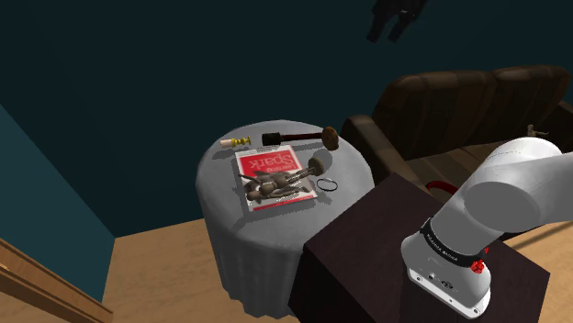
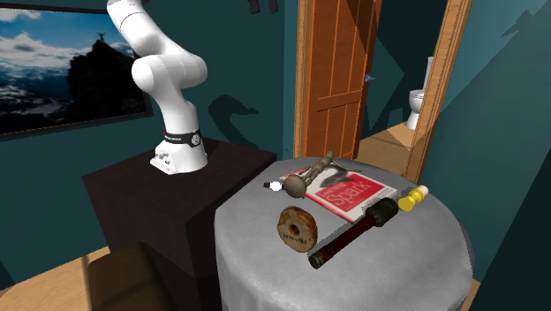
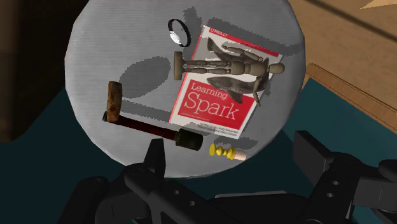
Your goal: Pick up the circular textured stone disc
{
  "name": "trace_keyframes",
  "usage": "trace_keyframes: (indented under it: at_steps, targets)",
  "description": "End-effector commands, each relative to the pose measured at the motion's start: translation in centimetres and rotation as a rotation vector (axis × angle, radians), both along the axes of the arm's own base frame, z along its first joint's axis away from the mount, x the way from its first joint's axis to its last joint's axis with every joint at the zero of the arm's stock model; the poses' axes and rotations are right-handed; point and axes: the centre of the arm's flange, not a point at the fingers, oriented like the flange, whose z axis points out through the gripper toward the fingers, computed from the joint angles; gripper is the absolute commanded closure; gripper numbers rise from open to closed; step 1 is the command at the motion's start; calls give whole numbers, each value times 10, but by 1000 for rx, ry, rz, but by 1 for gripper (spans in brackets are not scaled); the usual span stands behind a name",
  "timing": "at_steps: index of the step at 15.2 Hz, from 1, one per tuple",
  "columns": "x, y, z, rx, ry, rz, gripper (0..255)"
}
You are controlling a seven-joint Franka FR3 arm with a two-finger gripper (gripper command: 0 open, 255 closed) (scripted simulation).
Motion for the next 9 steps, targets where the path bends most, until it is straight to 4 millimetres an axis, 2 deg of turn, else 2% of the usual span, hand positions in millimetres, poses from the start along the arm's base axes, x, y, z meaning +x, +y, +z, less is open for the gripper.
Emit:
trace_keyframes:
  at_steps: [1,9]
  targets:
    - [0,0,0,0,0,0,0]
    - [48,-20,-90,-39,11,-63,0]
